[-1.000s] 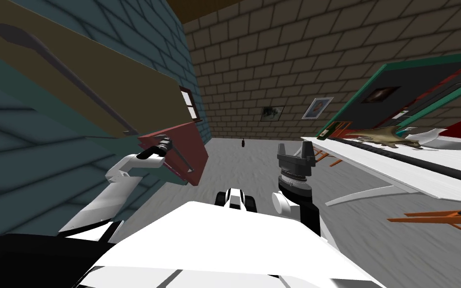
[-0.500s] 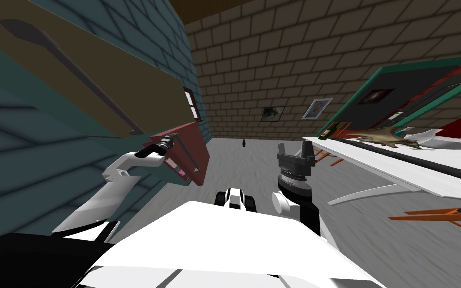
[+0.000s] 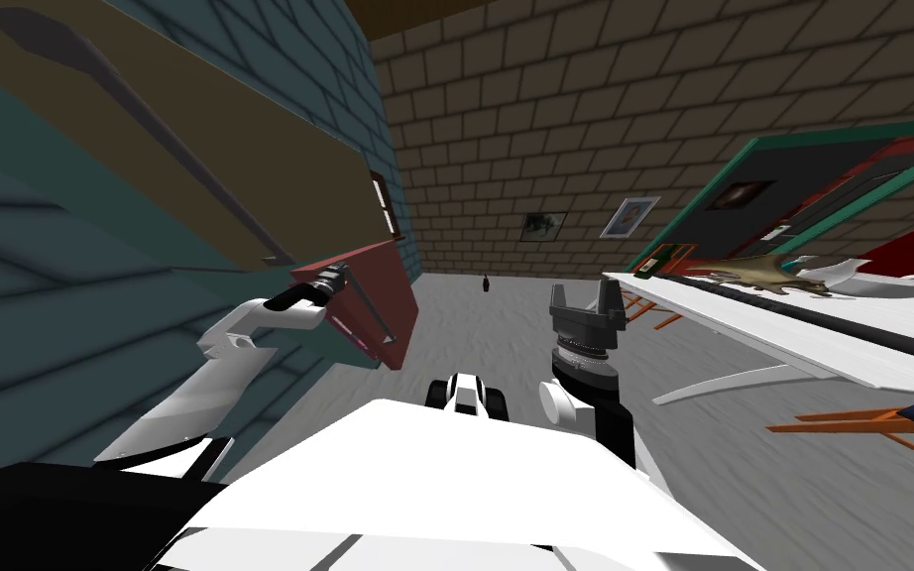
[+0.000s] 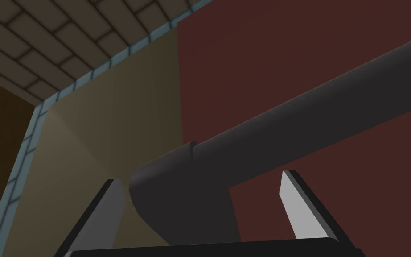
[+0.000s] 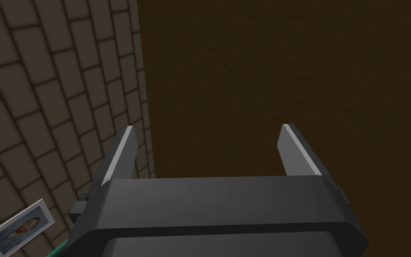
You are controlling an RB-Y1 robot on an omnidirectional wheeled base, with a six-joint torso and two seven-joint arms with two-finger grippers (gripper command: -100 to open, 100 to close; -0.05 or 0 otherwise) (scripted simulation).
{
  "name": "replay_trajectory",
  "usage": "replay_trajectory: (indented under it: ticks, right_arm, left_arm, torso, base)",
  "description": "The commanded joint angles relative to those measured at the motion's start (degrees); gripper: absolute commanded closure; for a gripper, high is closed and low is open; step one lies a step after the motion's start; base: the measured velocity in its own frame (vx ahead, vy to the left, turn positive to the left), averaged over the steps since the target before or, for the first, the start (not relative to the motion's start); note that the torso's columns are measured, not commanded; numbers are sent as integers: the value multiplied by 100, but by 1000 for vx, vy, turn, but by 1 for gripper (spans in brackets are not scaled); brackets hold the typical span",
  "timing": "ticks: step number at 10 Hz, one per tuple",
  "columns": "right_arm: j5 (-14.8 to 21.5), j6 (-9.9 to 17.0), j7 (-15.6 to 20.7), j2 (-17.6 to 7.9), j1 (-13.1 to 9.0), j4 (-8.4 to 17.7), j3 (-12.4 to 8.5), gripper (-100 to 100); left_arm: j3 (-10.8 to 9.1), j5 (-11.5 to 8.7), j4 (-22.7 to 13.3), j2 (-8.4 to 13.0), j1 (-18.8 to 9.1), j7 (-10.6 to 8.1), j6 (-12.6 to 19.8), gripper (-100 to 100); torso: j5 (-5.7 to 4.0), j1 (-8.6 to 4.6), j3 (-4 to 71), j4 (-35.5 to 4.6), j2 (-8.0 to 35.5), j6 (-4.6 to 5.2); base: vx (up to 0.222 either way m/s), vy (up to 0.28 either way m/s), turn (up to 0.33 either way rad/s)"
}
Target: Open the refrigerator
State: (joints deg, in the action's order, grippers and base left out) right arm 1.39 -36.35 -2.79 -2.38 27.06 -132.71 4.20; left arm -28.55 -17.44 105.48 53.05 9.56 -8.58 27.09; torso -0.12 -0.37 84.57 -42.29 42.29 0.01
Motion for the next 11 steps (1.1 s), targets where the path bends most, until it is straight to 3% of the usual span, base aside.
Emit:
replay_trajectory:
  ticks: [1, 3, 11]
  right_arm:
    - [0, 0, 0, 0, 0, 0, 0, 0]
    - [0, -1, 0, 2, 2, -1, 2, 0]
    - [0, -1, 0, 2, 2, -1, 2, 0]
  left_arm:
    - [-68, 83, -92, -28, -28, 2, 44, 100]
    - [-135, 163, -173, -56, -63, 0, 82, 100]
    - [-671, 799, -827, -278, -343, -13, 384, 100]
  torso:
    - [-2, 4, -2, -4, 4, 7]
    - [-3, -35, 9, 7, -18, -2]
    - [21, 55, -2, 0, 1, -4]
  base:
    - [54, -88, 45]
    - [156, -232, 70]
    - [207, -325, 64]
